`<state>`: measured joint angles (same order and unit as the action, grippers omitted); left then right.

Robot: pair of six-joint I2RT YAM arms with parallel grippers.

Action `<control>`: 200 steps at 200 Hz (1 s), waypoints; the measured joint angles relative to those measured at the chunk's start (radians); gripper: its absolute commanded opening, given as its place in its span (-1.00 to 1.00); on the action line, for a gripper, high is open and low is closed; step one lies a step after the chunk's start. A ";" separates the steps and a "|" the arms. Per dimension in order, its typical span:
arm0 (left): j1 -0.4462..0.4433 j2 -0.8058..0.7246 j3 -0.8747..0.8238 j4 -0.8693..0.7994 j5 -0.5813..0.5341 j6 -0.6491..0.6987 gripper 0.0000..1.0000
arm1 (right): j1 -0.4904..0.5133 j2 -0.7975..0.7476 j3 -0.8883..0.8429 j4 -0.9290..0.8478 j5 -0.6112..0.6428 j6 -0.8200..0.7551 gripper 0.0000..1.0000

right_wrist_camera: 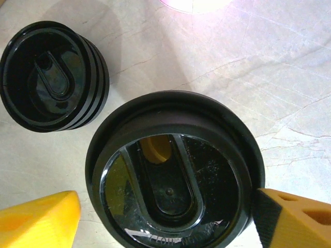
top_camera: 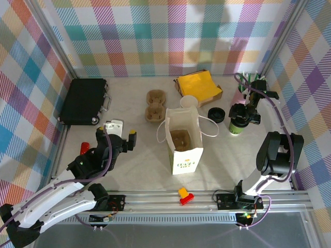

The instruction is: Pack the takeout coffee

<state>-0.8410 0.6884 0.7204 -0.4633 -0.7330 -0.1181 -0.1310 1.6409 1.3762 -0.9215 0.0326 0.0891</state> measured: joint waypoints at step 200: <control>0.034 0.034 0.000 -0.001 0.039 -0.023 0.99 | 0.029 0.037 0.032 -0.061 0.092 0.000 0.64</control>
<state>-0.8070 0.7227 0.7204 -0.4644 -0.6937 -0.1413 -0.1017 1.6775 1.4086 -0.9821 0.1242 0.0887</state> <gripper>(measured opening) 0.996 0.824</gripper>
